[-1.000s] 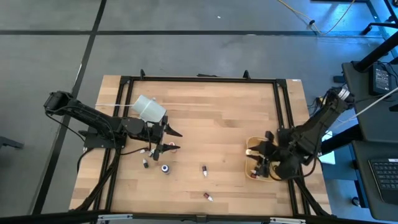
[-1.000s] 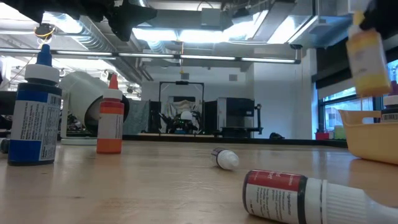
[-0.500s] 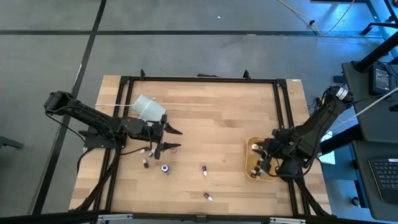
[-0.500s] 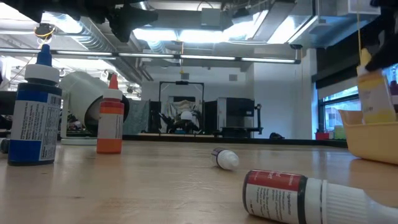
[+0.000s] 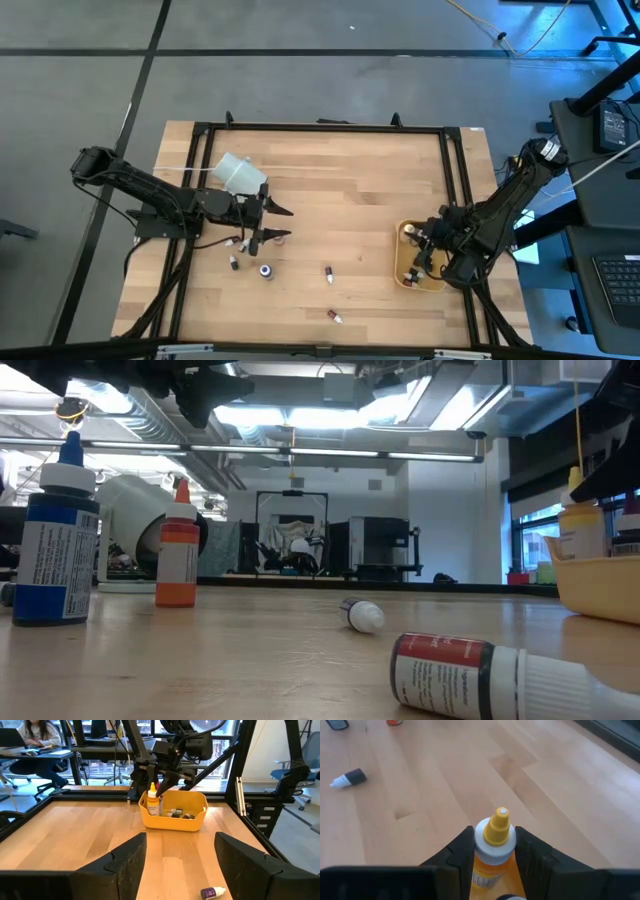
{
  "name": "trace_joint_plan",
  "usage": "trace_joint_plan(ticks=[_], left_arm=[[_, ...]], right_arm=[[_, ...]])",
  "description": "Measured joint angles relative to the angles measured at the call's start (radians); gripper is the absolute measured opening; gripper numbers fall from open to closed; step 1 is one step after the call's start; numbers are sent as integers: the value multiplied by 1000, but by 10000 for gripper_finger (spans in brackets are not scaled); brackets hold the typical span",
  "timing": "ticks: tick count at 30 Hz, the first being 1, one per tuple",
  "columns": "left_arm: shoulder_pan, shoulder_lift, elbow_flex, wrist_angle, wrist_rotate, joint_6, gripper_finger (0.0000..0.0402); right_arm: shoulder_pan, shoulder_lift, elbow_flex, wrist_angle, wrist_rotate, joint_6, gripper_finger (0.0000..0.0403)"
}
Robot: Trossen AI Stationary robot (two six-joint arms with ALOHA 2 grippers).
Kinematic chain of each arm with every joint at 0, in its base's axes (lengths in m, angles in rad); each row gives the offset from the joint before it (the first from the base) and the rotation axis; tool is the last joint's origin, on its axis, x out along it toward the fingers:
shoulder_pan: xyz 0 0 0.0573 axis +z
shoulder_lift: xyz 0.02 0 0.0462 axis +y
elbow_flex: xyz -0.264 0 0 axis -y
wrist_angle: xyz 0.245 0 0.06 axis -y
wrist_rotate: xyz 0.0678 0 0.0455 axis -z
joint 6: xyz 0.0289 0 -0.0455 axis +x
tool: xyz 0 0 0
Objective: Pick & Place food coloring
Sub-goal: Put the large yellow food coloring bottle into the yellow bin
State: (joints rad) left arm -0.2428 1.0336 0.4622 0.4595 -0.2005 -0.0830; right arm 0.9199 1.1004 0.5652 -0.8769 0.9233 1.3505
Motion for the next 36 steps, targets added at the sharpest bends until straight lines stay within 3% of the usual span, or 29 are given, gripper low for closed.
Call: trace_joint_plan(ticks=[10,13,21,36], left_arm=[[0,0,0,0,0,0,228],[0,0,0,0,0,0,231],[0,0,0,-8,0,0,228],[0,0,0,-9,0,0,228]], right_arm=[[-1,0,-1,2,-45,-36,124],[-1,8,-10,-3,-111,-54,129],[-5,3,-6,2,-117,-50,150],[-8,2,-3,1,-141,-60,153]])
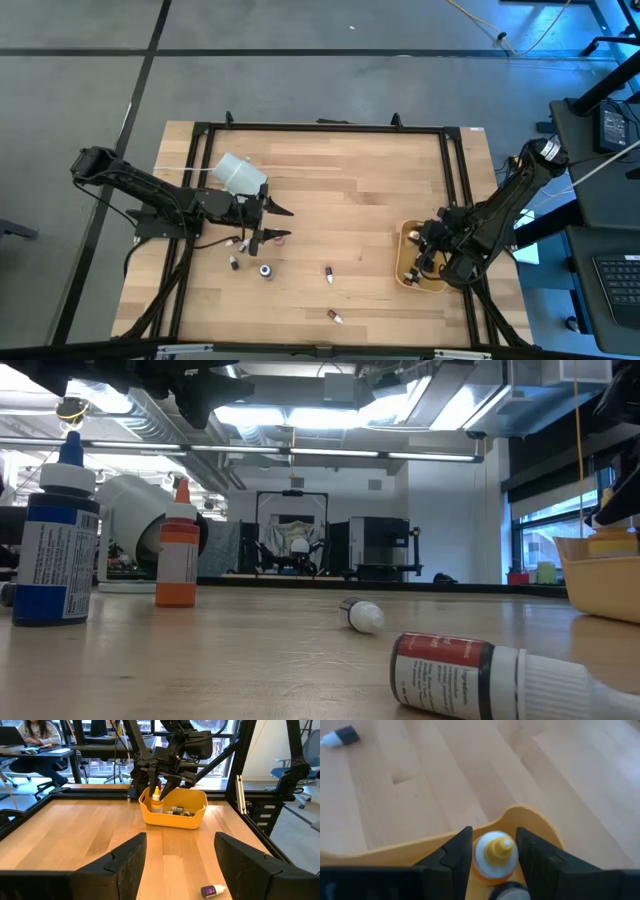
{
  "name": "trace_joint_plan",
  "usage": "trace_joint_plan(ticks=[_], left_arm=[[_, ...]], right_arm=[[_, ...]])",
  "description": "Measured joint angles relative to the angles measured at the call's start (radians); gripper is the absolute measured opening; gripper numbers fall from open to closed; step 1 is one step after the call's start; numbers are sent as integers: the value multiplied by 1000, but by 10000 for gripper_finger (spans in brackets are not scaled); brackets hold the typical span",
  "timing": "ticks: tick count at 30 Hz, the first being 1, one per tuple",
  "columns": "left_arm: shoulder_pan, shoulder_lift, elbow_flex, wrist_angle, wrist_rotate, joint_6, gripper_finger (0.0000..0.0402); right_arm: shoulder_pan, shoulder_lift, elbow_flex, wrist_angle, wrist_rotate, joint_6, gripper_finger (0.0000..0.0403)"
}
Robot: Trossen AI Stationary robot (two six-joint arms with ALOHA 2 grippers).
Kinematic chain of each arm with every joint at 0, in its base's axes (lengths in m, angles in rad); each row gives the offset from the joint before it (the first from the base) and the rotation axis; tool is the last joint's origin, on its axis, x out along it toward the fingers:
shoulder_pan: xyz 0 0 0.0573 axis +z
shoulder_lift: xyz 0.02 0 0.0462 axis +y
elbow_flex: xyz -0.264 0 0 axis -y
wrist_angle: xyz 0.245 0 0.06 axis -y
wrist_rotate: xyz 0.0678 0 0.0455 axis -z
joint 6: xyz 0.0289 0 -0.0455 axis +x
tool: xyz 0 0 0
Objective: Pick & Place food coloring
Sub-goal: Put the large yellow food coloring bottle into the yellow bin
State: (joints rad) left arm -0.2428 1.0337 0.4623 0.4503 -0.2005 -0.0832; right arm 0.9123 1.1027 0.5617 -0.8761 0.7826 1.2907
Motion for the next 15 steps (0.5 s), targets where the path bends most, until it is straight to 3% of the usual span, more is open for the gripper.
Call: trace_joint_plan(ticks=[11,15], left_arm=[[0,0,0,0,0,0,230],[0,0,0,0,0,0,228]], right_arm=[[0,-1,1,-30,-9,-13,153],[0,-1,1,-44,34,-13,153]])
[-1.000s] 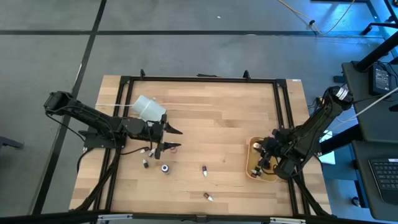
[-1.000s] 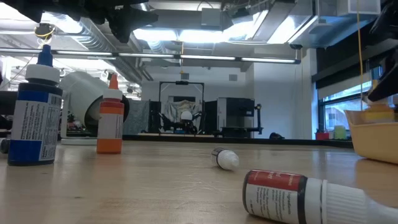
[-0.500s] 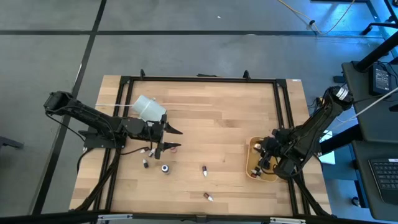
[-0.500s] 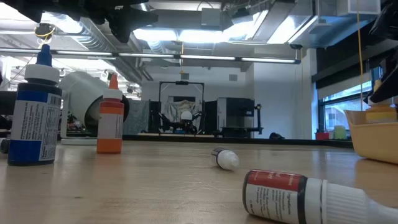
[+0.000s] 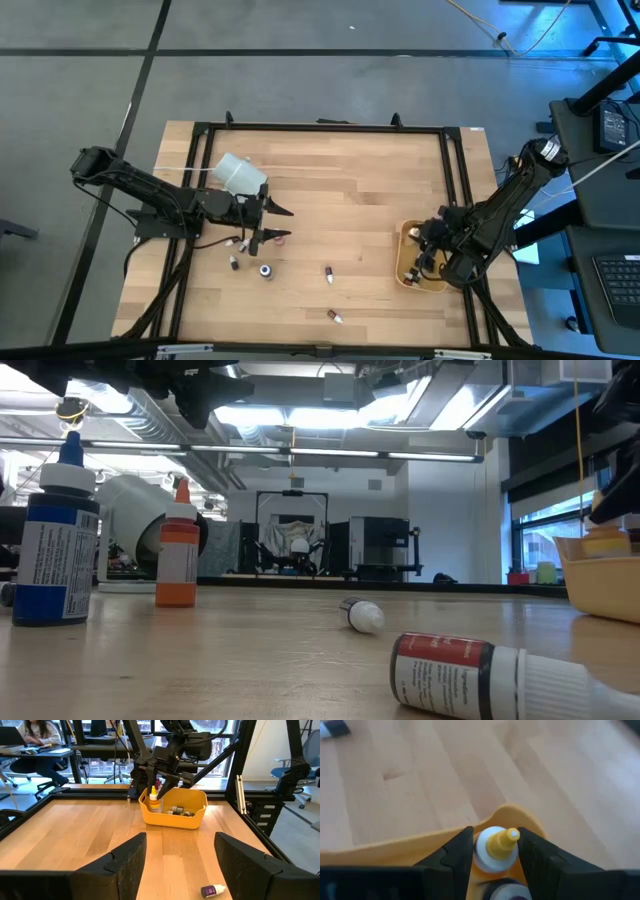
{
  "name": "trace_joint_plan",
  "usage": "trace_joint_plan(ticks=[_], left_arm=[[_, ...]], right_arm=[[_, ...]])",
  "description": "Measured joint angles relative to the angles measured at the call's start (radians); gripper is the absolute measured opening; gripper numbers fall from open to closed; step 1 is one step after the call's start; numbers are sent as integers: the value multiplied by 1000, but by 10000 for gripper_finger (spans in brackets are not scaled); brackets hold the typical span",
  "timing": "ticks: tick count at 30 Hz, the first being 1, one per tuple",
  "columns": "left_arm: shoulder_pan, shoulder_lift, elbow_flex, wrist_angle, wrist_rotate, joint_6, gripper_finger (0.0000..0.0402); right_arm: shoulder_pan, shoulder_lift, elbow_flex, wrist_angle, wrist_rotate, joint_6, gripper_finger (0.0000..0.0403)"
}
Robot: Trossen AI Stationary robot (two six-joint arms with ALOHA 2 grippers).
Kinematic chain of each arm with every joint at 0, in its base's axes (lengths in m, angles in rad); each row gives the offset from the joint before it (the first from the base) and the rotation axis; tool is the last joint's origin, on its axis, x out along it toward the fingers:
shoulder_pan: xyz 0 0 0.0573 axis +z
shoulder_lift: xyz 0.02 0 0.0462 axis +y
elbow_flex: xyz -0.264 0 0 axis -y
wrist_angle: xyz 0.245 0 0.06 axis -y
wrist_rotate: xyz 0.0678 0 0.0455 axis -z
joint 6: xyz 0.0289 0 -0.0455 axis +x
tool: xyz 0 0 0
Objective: Pick & Place food coloring
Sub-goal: Put the large yellow food coloring bottle into the yellow bin, then put the small purple food coloring bottle into the yellow bin
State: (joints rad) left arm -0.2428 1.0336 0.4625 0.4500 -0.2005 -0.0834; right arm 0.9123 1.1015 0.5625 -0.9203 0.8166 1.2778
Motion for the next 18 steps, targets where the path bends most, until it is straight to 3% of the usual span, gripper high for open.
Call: trace_joint_plan(ticks=[10,18], left_arm=[[0,0,0,0,0,0,230],[0,0,0,-1,0,0,227]], right_arm=[[0,-63,11,-42,28,-4,153],[0,-99,191,-190,36,-57,153]])
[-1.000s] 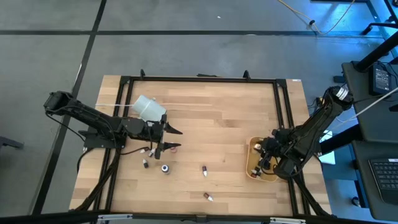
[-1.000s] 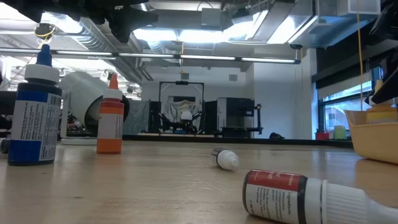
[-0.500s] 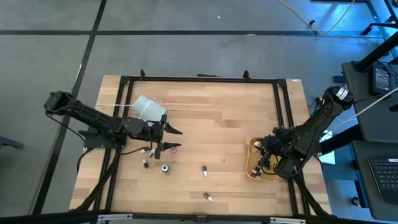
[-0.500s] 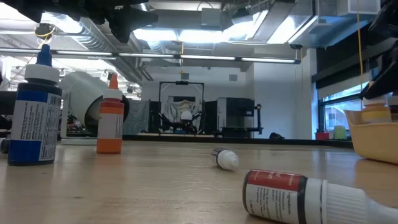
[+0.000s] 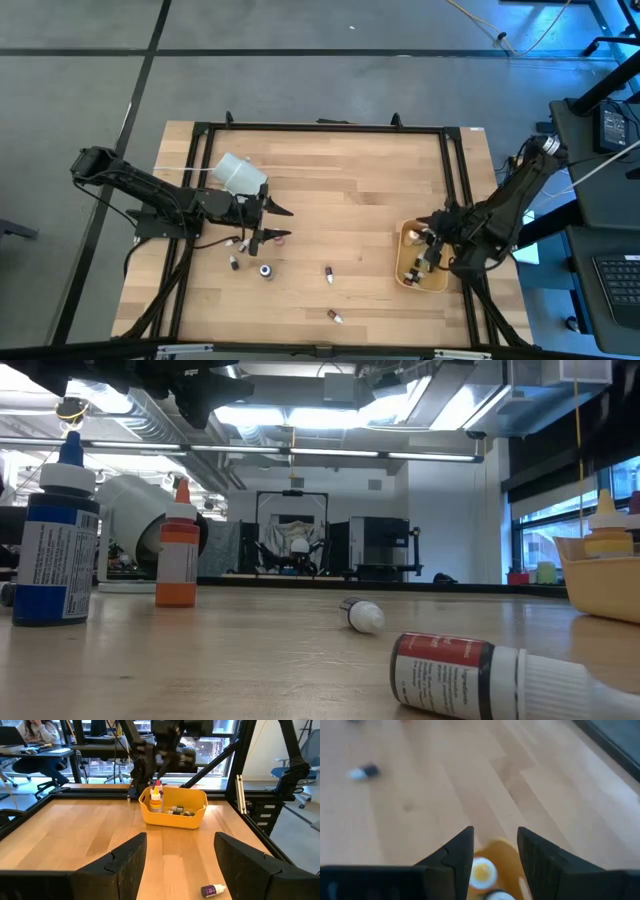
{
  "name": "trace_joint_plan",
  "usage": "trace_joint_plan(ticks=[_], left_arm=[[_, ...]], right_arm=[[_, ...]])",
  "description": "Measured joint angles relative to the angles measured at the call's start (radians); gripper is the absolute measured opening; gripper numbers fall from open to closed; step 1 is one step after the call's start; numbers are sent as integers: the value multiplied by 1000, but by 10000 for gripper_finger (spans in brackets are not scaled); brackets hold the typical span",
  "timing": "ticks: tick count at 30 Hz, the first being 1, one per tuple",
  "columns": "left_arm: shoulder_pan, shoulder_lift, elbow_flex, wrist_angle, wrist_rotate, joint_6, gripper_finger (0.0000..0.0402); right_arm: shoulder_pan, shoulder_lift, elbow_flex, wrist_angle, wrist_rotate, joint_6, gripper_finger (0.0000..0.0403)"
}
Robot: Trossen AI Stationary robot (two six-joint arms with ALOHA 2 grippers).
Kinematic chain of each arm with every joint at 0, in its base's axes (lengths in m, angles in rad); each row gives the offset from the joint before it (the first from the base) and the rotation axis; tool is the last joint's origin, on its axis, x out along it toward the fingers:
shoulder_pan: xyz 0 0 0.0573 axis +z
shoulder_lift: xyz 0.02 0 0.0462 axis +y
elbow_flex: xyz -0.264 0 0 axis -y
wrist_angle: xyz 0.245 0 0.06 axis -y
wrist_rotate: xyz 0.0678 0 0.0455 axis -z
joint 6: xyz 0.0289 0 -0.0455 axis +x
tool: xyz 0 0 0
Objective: Pick & Place food coloring
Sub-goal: Put the small purple food coloring bottle into the yellow bin
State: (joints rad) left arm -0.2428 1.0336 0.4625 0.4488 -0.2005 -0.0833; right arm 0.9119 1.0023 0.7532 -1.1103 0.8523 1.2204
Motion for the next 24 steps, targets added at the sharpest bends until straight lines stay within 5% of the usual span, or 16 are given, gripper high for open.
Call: trace_joint_plan(ticks=[8,15,21,24], left_arm=[[0,0,0,0,0,0,230],[0,0,0,0,0,0,227],[0,0,0,0,0,0,230],[0,0,0,0,0,0,229]], right_arm=[[-19,5,58,455,161,-479,153],[-177,74,58,846,-165,-804,153],[-357,183,58,1017,-527,-1005,153],[-422,233,58,1086,-624,-1100,158]])
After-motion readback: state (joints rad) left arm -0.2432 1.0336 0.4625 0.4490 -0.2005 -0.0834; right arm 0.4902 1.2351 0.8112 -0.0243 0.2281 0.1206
